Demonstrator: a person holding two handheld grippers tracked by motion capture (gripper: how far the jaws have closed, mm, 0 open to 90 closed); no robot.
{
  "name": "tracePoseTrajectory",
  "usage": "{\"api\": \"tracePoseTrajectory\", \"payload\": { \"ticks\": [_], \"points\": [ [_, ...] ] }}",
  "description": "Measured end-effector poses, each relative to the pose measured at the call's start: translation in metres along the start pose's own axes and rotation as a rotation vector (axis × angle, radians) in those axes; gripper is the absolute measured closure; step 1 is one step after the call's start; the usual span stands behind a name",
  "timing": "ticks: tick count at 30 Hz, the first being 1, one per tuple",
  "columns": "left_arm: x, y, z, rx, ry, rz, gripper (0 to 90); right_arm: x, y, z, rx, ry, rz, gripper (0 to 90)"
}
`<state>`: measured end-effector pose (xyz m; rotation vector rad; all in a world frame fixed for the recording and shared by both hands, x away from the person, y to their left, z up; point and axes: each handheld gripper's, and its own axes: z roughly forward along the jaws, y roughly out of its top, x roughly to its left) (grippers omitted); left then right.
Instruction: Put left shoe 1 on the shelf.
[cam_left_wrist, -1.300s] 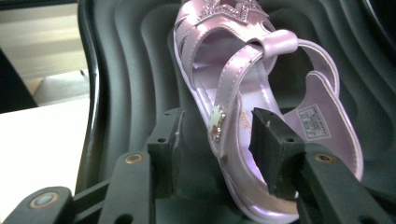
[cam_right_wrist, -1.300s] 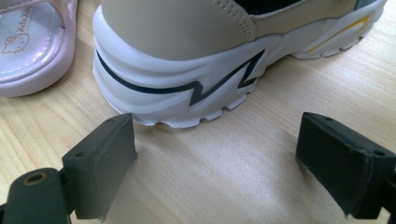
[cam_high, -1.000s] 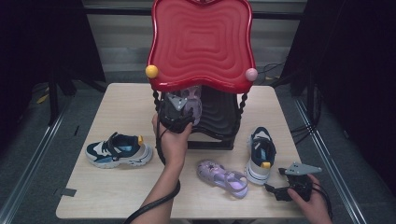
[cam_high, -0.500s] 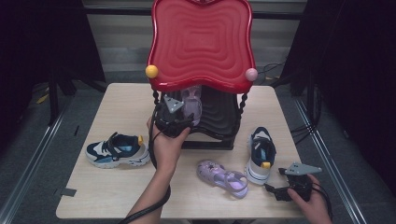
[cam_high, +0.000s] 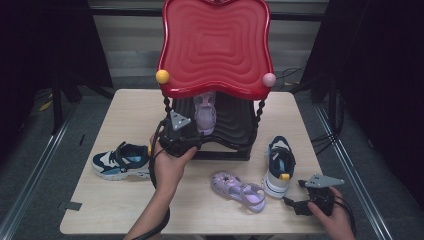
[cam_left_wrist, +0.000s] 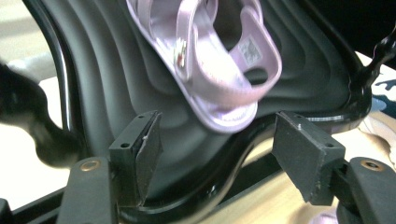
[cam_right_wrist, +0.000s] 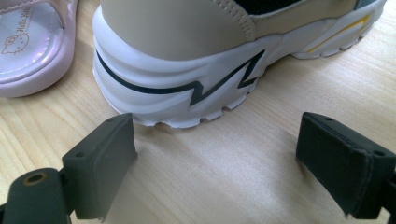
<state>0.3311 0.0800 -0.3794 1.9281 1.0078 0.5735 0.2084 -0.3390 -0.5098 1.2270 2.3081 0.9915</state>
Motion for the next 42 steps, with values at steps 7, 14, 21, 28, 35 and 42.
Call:
{"api": "tracePoseTrajectory", "payload": {
  "ticks": [7,14,21,28,35,42],
  "points": [
    [0.003,-0.015,0.002,0.022,-0.029,-0.020,30.1,0.000,0.000,0.000,0.000,0.000,0.000,10.9],
    [0.006,-0.031,0.004,0.052,-0.066,-0.015,28.2,0.000,0.000,0.000,0.000,0.000,0.000,10.9],
    [0.008,-0.039,0.002,0.062,-0.082,0.006,25.4,0.000,0.000,0.000,0.000,0.000,0.000,10.9],
    [0.007,-0.047,-0.001,0.074,-0.103,0.023,24.9,0.000,0.000,0.000,0.000,0.000,0.000,10.9],
    [0.007,-0.057,-0.003,0.094,-0.139,0.031,24.1,0.000,0.000,0.000,0.000,0.000,0.000,10.9],
    [0.011,-0.068,-0.001,0.125,-0.178,0.061,22.9,0.000,0.000,0.000,0.000,0.000,0.000,10.9]
  ]
}}
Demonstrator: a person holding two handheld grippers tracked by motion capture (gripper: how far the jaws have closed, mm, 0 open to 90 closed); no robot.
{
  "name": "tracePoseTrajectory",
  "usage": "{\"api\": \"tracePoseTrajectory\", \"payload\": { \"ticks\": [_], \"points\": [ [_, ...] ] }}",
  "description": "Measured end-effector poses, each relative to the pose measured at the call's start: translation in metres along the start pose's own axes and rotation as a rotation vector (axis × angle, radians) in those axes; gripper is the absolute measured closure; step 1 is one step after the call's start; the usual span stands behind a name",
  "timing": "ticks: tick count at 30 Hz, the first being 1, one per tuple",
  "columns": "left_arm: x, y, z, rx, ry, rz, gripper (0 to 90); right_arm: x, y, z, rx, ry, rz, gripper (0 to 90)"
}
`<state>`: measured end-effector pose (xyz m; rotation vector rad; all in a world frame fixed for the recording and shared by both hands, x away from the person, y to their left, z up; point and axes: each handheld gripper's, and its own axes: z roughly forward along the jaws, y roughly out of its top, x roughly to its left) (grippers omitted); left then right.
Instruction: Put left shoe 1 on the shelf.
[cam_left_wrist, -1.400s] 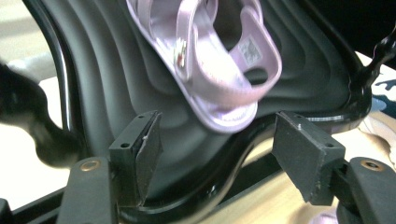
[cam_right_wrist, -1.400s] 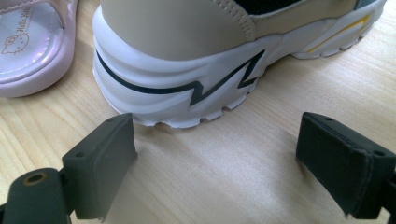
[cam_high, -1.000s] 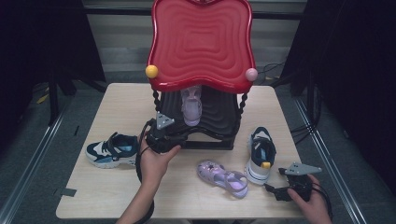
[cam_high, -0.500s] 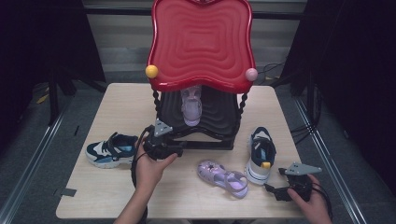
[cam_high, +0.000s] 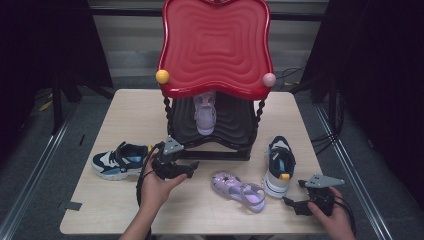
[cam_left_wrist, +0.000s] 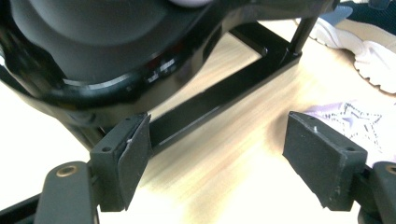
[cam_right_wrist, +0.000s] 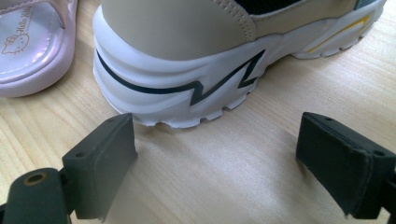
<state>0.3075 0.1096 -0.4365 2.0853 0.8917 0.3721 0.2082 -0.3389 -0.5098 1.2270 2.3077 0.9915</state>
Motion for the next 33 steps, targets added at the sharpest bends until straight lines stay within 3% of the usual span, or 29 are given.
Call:
{"api": "tracePoseTrajectory", "payload": {
  "ticks": [16,21,24,33],
  "points": [
    [0.003,-0.027,0.008,0.074,-0.062,0.047,22.7,0.000,0.000,0.000,-0.001,0.000,0.000,10.9],
    [0.004,-0.040,0.012,0.090,-0.106,0.056,22.7,0.000,0.000,0.000,-0.001,0.000,0.000,10.9],
    [0.005,-0.049,0.014,0.114,-0.116,0.072,22.7,0.000,0.000,0.000,0.000,0.000,0.000,10.9],
    [0.009,-0.063,0.019,0.113,-0.119,0.079,22.6,0.000,0.000,0.000,0.000,0.000,0.003,10.9]
  ]
}}
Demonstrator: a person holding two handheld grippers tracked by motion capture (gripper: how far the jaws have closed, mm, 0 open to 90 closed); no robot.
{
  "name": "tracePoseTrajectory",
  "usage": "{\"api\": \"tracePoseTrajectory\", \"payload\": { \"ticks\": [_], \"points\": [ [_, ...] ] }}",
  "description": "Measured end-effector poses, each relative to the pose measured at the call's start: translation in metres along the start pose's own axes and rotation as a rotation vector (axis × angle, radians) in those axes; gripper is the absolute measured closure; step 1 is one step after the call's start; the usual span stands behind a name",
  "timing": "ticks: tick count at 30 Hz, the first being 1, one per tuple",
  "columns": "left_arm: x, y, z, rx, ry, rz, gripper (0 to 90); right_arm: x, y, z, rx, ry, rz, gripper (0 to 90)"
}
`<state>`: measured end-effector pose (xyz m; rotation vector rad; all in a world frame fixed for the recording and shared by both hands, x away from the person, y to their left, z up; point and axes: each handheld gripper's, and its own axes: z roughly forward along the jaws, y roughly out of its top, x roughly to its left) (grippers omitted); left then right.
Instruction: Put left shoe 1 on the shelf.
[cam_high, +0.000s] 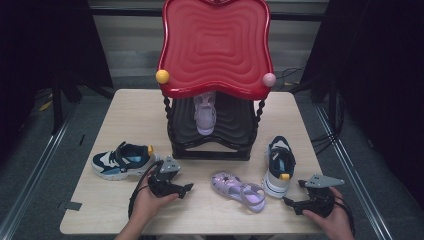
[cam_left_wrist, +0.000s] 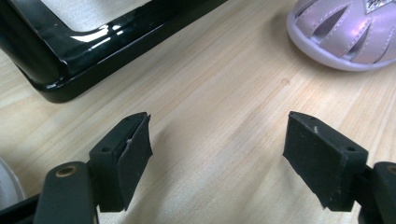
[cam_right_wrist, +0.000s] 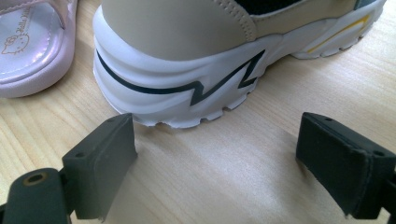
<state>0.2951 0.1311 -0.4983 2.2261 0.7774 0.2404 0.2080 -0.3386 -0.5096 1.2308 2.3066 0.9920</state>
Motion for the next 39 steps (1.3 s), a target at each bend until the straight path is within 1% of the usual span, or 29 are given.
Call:
{"api": "tracePoseTrajectory", "payload": {
  "ticks": [1,5,6,8,9,10,11,13,14,15,18,19,21,22,24,28,30,31,34,36,37,39],
  "points": [
    [0.000,-0.001,0.001,-0.011,0.002,0.004,22.6,0.000,0.000,0.000,0.000,-0.002,-0.001,10.9],
    [0.001,-0.004,0.002,0.001,0.008,0.005,22.5,0.000,0.000,0.000,-0.001,-0.002,0.000,11.7],
    [0.001,-0.005,0.002,0.001,0.010,0.013,22.4,0.000,0.000,-0.001,0.004,-0.001,-0.001,12.0],
    [0.001,-0.005,0.003,-0.004,0.009,0.022,22.0,0.000,0.001,-0.003,0.018,-0.003,0.002,13.2],
    [0.001,-0.006,0.003,-0.002,0.015,0.031,21.9,-0.001,0.001,-0.004,0.030,-0.001,0.001,13.7],
    [0.001,-0.006,0.003,-0.002,0.013,0.028,21.8,-0.001,0.001,-0.005,0.041,0.000,0.004,13.8],
    [0.001,-0.007,0.004,-0.011,0.011,0.037,21.4,-0.001,0.001,-0.006,0.045,-0.004,-0.001,13.8],
    [0.001,-0.006,0.004,-0.007,0.014,0.044,21.1,-0.003,0.001,-0.008,0.057,-0.006,-0.001,13.9],
    [0.001,-0.006,0.004,-0.005,0.012,0.043,21.1,-0.002,0.001,-0.010,0.071,-0.001,0.015,14.0],
    [0.001,-0.006,0.004,-0.001,0.018,0.050,21.1,-0.002,0.001,-0.011,0.074,-0.004,0.008,14.0],
    [0.001,-0.008,0.005,-0.015,0.012,0.048,20.2,-0.003,0.004,-0.014,0.068,0.007,-0.008,14.0],
    [0.002,-0.008,0.005,-0.021,0.008,0.049,19.7,-0.002,0.005,-0.016,0.072,0.012,-0.003,14.0],
    [0.002,-0.009,0.005,-0.016,0.008,0.051,18.5,-0.001,0.008,-0.020,0.066,0.028,-0.019,14.1],
    [0.002,-0.009,0.005,-0.016,0.006,0.049,18.3,0.001,0.010,-0.022,0.077,0.036,-0.013,14.2],
    [0.002,-0.009,0.005,-0.018,0.004,0.053,17.7,0.003,0.013,-0.024,0.074,0.062,-0.028,14.8],
    [0.002,-0.009,0.005,-0.016,0.002,0.056,16.9,0.008,0.017,-0.029,0.081,0.086,-0.045,14.9],
    [0.002,-0.008,0.005,-0.013,0.002,0.058,16.2,0.010,0.020,-0.032,0.077,0.085,-0.057,14.8],
    [0.002,-0.008,0.005,-0.012,0.002,0.060,15.9,0.011,0.021,-0.033,0.075,0.082,-0.052,14.8],
    [0.002,-0.008,0.006,-0.013,-0.002,0.060,15.4,0.013,0.025,-0.037,0.064,0.080,-0.059,14.8],
    [0.002,-0.008,0.006,-0.013,-0.002,0.061,15.4,0.014,0.027,-0.040,0.059,0.089,-0.060,14.8],
    [0.002,-0.008,0.006,-0.013,-0.002,0.060,15.4,0.015,0.029,-0.041,0.065,0.090,-0.056,14.8],
    [0.002,-0.008,0.006,-0.013,-0.002,0.060,15.4,0.016,0.032,-0.043,0.072,0.098,-0.064,15.5]
  ]
}}
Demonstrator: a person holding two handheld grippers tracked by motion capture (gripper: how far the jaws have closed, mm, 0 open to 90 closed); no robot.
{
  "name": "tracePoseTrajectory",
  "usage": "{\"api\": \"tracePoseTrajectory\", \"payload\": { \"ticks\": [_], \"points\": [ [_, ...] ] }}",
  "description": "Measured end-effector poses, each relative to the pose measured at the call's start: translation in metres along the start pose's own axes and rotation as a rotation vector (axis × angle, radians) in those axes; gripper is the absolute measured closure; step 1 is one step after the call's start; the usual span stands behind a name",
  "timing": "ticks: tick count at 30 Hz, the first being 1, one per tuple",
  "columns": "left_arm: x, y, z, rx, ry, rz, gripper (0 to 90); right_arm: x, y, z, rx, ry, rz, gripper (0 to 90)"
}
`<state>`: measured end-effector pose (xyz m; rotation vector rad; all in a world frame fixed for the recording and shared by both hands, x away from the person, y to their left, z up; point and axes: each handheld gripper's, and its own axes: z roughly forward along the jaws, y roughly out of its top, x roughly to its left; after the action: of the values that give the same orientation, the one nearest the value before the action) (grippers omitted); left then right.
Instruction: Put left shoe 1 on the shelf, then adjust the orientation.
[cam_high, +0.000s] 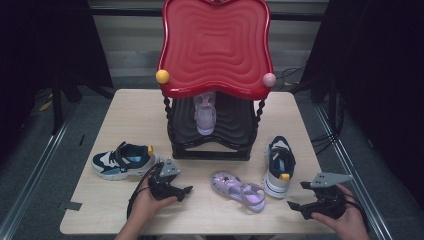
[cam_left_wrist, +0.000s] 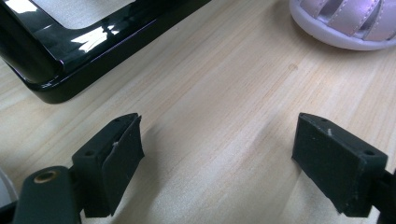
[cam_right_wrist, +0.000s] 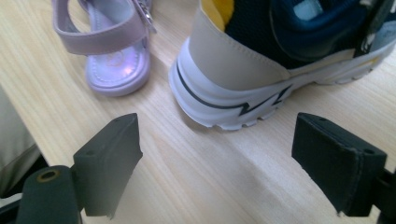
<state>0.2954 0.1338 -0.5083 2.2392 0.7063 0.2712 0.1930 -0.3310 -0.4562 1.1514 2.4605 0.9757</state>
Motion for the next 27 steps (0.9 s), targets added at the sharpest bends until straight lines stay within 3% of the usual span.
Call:
{"api": "tracePoseTrajectory", "payload": {
  "ticks": [15,27],
  "points": [
    [0.000,0.000,0.000,0.002,0.001,0.004,14.9,0.009,0.013,-0.002,0.015,0.050,-0.029,18.2],
    [0.000,0.000,0.000,0.002,0.001,0.006,14.3,0.020,0.027,-0.001,-0.005,0.087,-0.044,19.2]
  ]
}}
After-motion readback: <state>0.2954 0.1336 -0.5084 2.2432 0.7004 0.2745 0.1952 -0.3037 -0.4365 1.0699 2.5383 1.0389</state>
